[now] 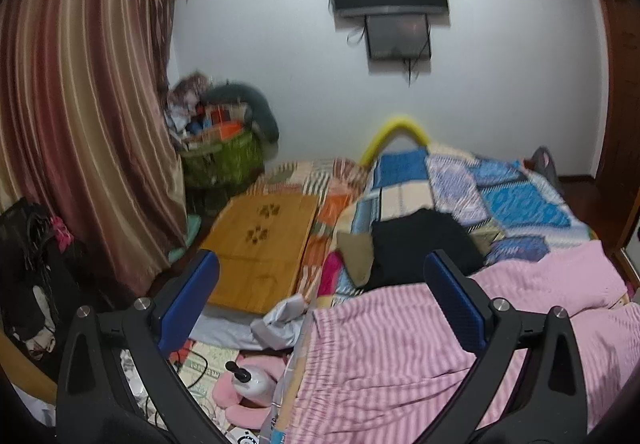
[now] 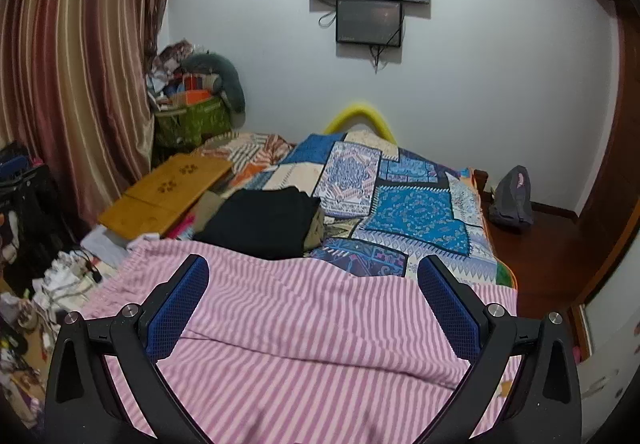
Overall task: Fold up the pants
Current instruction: 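Grasp the pants edge with the right gripper while the left gripper grasps the waistband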
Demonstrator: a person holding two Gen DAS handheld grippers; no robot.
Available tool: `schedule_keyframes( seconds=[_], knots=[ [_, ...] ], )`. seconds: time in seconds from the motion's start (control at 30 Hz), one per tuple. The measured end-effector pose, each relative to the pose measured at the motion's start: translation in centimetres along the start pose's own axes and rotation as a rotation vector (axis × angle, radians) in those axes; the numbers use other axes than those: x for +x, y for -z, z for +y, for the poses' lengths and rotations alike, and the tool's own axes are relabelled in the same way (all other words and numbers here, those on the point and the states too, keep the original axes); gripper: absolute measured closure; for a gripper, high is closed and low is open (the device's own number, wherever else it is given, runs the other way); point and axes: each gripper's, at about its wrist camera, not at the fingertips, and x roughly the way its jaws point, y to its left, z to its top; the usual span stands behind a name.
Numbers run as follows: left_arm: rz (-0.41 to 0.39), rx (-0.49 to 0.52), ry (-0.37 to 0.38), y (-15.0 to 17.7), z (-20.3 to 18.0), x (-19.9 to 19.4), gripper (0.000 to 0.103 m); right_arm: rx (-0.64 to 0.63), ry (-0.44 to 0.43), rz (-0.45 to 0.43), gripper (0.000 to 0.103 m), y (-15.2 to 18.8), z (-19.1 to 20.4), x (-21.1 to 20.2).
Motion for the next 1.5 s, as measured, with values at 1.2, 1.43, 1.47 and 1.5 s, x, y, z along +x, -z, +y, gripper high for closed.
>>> schedule_keyframes(
  seconds=[1.2, 1.43, 1.47, 1.5],
  knots=[
    [0.589, -0.123, 0.143, 13.8, 1.2, 30.8, 0.058, -0.065, -0.093, 0.513, 0.06, 5.2, -4.3, 27.4],
    [0.547, -0.107, 0.096, 12.7, 1.0, 29.8, 0.066, -0.024, -0.112, 0.532, 0.038, 4.6, -5.6, 27.4],
    [0.539, -0.111, 0.092, 12.5, 1.1, 29.6, 0.066, -0.033, -0.114, 0.527, 0.036, 4.4, -5.3, 27.5],
    [0.534, -0.111, 0.092, 12.3, 1.1, 29.4, 0.067, -0.053, -0.113, 0.522, 0.035, 4.2, -5.0, 27.7]
  ],
)
